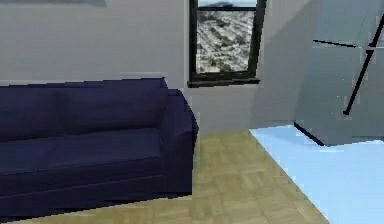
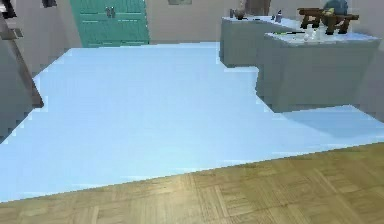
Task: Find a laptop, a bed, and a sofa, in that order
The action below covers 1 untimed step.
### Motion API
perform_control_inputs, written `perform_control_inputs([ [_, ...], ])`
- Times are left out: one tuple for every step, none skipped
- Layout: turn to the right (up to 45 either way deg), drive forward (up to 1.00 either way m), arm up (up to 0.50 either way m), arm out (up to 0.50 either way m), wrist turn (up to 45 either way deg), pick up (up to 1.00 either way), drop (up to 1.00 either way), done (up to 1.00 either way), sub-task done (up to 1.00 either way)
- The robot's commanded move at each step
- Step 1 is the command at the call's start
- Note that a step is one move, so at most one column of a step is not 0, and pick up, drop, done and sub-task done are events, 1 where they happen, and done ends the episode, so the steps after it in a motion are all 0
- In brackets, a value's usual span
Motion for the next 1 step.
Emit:
perform_control_inputs([
  [-12.0,0.00,0.00,0.00,0.0,0.00,0.00,0.00,0.00],
])
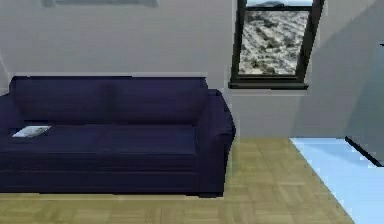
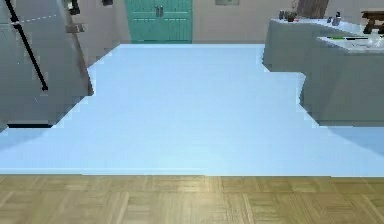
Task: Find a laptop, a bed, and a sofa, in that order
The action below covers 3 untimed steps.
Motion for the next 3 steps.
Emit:
perform_control_inputs([
  [0.0,0.15,0.00,0.00,0.0,0.00,0.00,0.00,0.00],
  [-30.0,0.00,0.00,0.00,0.0,0.00,0.00,0.00,0.00],
  [0.0,0.50,0.00,0.00,0.0,0.00,0.00,0.00,0.00],
])
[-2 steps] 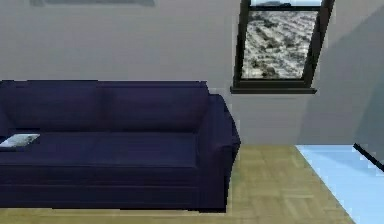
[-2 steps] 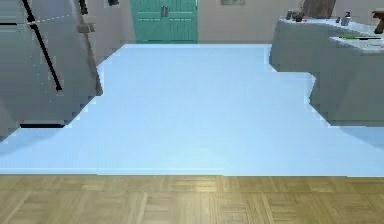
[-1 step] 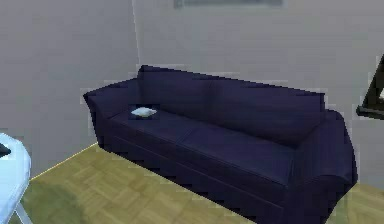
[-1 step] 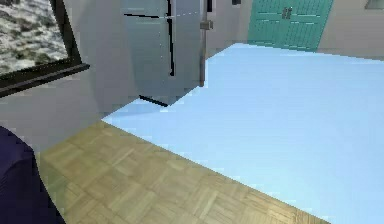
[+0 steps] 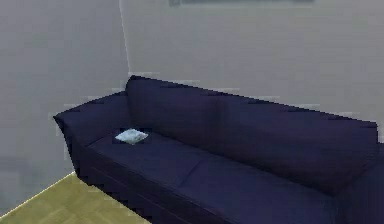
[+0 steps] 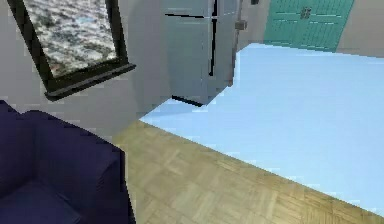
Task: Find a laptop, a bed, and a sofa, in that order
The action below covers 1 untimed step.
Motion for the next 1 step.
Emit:
perform_control_inputs([
  [0.0,0.00,0.00,0.00,0.0,0.00,0.00,1.00,0.00],
])
